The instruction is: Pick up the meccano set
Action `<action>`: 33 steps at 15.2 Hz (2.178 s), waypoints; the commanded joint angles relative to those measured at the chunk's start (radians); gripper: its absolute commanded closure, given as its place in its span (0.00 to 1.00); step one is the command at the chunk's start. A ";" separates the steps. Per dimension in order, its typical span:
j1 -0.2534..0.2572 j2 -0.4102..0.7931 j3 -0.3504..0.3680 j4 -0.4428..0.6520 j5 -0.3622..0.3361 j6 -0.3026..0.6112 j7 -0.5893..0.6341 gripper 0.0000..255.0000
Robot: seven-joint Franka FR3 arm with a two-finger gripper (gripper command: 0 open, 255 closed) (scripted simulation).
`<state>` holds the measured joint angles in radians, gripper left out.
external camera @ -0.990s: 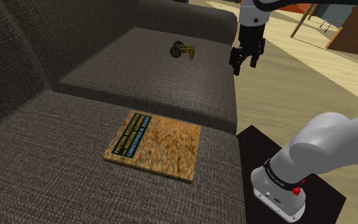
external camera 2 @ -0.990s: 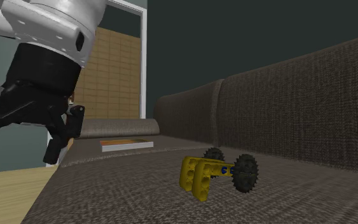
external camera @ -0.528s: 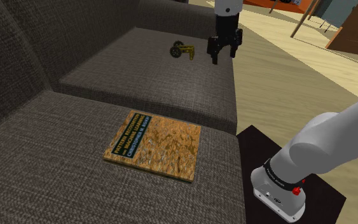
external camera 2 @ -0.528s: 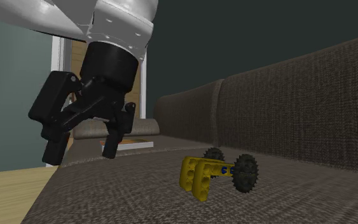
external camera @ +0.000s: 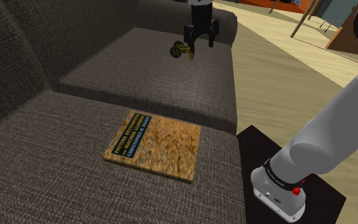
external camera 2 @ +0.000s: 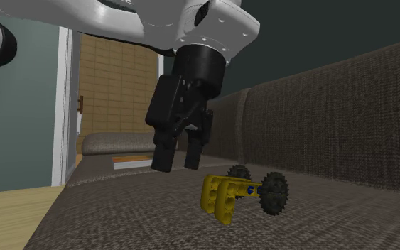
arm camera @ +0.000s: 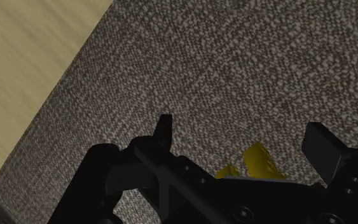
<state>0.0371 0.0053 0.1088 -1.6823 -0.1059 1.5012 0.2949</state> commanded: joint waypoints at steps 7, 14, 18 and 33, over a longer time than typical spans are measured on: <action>0.043 0.401 0.011 0.583 -0.046 -0.176 0.065 0.00; 0.043 0.419 0.010 0.531 -0.046 -0.106 0.078 0.00; 0.040 0.409 0.010 0.495 -0.045 -0.079 0.080 1.00; 0.050 0.449 0.009 0.638 -0.051 -0.183 0.071 1.00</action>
<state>0.0849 0.4441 0.1183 -1.0752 -0.1555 1.3396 0.3681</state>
